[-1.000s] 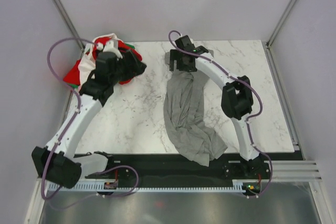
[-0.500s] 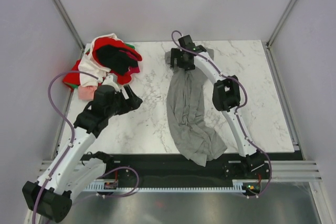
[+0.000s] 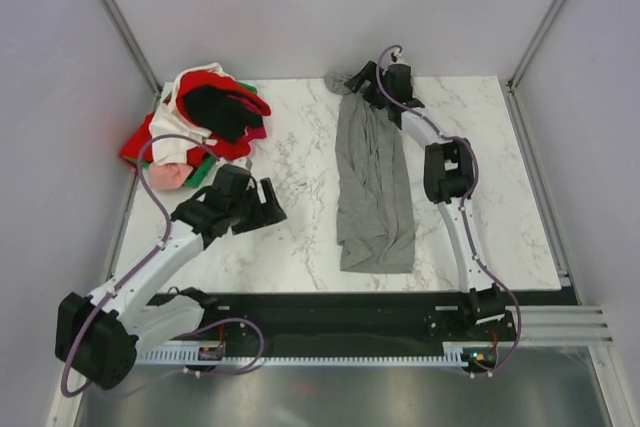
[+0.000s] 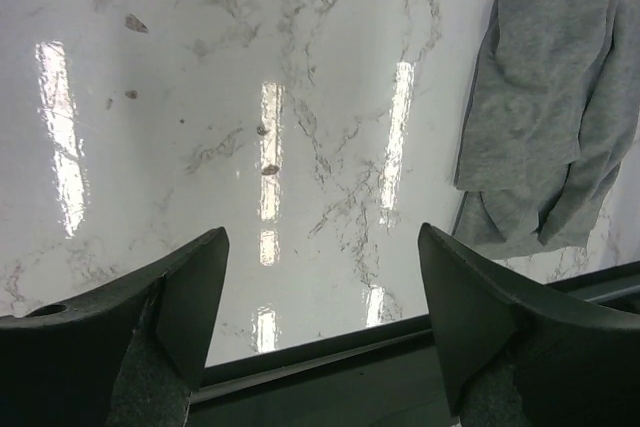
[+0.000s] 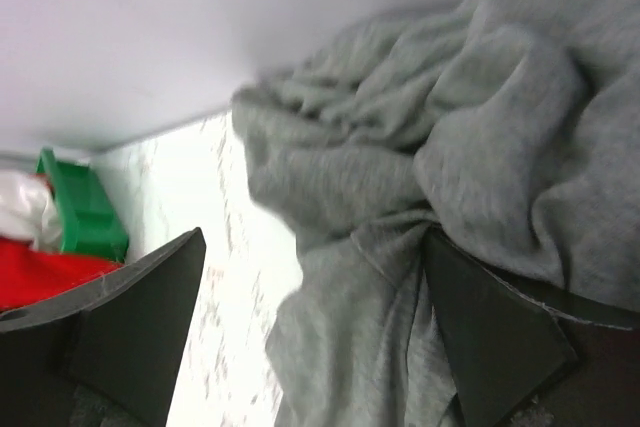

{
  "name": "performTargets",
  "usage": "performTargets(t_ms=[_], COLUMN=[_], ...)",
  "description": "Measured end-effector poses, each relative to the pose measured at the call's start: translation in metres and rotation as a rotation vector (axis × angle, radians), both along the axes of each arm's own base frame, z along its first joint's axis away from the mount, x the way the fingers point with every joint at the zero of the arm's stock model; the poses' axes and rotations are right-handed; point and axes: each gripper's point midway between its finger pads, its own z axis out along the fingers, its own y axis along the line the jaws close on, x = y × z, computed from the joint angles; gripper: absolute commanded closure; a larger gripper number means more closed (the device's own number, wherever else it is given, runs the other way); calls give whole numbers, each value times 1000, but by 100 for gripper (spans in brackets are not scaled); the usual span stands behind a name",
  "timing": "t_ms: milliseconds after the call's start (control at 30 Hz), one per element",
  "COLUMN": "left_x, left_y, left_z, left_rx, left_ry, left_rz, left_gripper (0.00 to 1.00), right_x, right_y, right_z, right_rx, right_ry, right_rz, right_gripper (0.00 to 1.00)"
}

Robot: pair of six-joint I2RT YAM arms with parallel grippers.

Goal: Fold and stack the t-shirts
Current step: Fold the tshirt

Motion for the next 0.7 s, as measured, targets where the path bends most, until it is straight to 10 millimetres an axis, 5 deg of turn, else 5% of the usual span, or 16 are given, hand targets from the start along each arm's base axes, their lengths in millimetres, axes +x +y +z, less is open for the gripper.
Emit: performTargets(t_ms=[100, 167, 333, 433, 500, 600, 700], left_x=[-9, -17, -37, -48, -55, -63, -64], left_y=[-17, -31, -63, -77, -85, -99, -116], left_z=[-4, -4, -12, -20, -27, -39, -52], left_rx=[4, -1, -23, -52, -65, -78, -101], left_ry=[20, 27, 75, 99, 117, 149, 188], left_rz=[-39, -75, -135, -145, -152, -160, -156], left_gripper=[16, 16, 18, 20, 21, 23, 25], right_x=[-28, -49, -111, -168, -209, -264, -318], right_y=[16, 24, 15, -31, -69, -110, -121], right_z=[6, 29, 157, 247, 280, 258, 172], right_rx=[-10, -26, -77, -105, -133, -174, -221], right_ry=[42, 54, -64, -184, -230, -164, 50], right_rz=[58, 102, 136, 64, -25, -137, -148], right_gripper=[2, 2, 2, 2, 5, 14, 22])
